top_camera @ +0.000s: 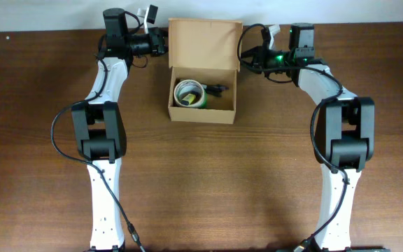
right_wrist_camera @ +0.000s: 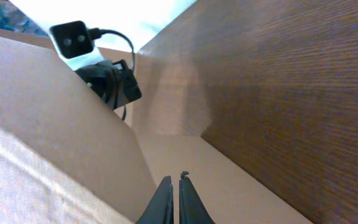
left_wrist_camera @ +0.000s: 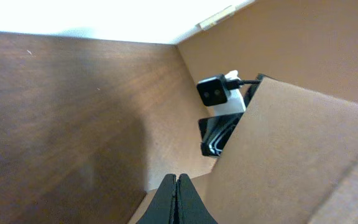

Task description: Pack container

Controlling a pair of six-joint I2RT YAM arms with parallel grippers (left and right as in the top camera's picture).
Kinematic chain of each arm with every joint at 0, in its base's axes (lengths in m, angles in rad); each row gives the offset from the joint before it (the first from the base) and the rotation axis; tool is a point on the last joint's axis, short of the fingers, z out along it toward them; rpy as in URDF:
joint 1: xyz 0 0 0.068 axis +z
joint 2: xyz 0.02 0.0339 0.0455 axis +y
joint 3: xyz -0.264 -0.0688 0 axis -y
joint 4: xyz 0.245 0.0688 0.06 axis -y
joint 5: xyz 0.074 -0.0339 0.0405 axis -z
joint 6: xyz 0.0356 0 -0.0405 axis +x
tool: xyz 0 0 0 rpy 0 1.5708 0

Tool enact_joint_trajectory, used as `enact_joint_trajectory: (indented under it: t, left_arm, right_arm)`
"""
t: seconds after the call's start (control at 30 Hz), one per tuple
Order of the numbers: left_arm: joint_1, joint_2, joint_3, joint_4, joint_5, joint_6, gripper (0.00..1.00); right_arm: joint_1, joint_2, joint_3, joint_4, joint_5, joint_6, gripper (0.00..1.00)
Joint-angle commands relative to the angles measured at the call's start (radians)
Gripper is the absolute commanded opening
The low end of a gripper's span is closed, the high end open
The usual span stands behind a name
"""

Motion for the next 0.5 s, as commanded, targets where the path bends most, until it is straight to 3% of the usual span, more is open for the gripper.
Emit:
enact_joint_trajectory:
  t: [0.0,0.23,0.47]
  left_arm:
    - [0.009,0.009,0.000,-0.043,0.029,-0.042,0.02]
    - [0.009,-0.058,0.000,-0.114,-0.067,-0.006,0.02]
    - [0.009,-0.198,0.000,-0.434,-0.235,0.264,0.02]
  right_arm:
    - [-0.003,-0.014,0.029,0.005,-0.092,-0.003,0.04]
    - [-0.002,-0.041,0.060,0.001,-0.084,0.029,0.04]
    - [0.011,-0.084,0.076,-0.008,-0.061,0.046,0.04]
